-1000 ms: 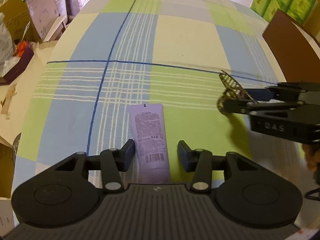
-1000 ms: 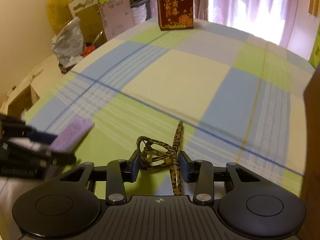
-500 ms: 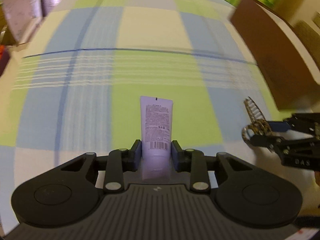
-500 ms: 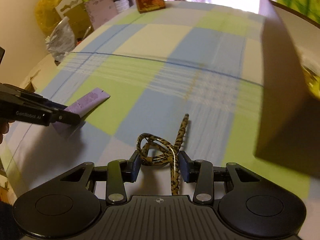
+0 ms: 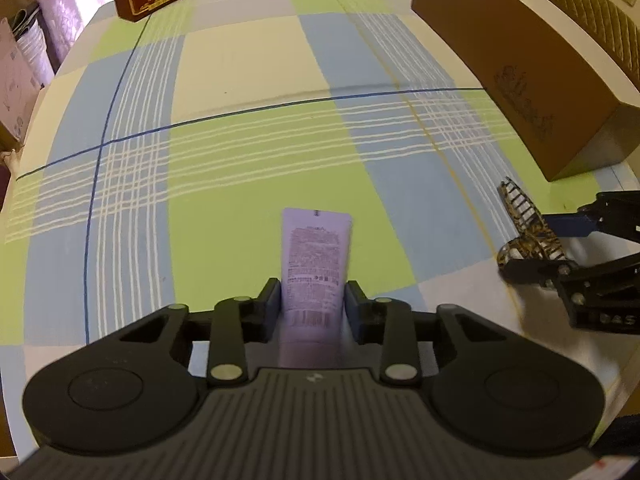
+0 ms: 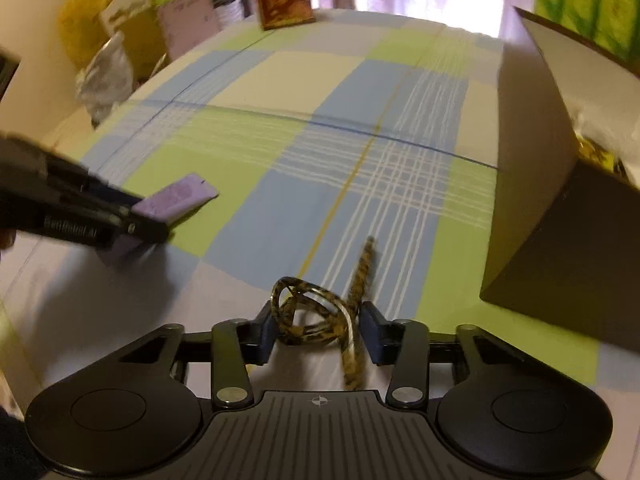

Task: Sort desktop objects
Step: 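Carry the purple tube and hair clip over the brown box with both tools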

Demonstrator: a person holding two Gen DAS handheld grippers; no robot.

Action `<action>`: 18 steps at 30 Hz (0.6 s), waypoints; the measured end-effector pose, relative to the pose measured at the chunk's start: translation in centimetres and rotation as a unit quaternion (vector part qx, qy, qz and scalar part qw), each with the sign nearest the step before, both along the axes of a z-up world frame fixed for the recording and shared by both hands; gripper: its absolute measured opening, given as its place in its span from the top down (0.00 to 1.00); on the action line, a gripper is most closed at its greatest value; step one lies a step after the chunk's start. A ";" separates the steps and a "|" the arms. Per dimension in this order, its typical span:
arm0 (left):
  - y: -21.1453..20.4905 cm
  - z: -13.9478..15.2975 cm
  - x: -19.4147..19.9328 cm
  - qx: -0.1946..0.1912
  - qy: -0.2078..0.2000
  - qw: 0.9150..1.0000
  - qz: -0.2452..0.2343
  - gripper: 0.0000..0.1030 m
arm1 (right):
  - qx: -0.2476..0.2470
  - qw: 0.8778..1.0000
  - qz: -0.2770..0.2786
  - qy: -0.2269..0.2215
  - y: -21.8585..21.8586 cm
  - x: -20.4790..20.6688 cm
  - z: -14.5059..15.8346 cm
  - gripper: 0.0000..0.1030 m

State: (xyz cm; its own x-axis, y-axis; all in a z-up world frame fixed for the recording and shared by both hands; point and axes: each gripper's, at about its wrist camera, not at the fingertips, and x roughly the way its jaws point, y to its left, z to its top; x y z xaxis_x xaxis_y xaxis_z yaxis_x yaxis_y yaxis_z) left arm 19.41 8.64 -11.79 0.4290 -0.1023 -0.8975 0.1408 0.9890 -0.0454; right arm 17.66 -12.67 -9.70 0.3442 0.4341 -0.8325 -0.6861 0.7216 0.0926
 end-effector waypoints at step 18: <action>-2.6 2.9 -2.3 -0.040 -0.016 0.999 0.000 0.73 | 0.032 0.999 -0.042 0.006 -4.7 -1.0 3.1 0.63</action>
State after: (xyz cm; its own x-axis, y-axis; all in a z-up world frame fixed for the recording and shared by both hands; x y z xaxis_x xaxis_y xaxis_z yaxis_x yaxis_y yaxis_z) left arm 17.15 6.05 -8.86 0.4571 -0.1734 -0.8723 0.1434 0.9823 -0.1202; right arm 16.69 -17.39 -6.63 0.3729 0.4568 -0.8077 -0.6215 0.7693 0.1481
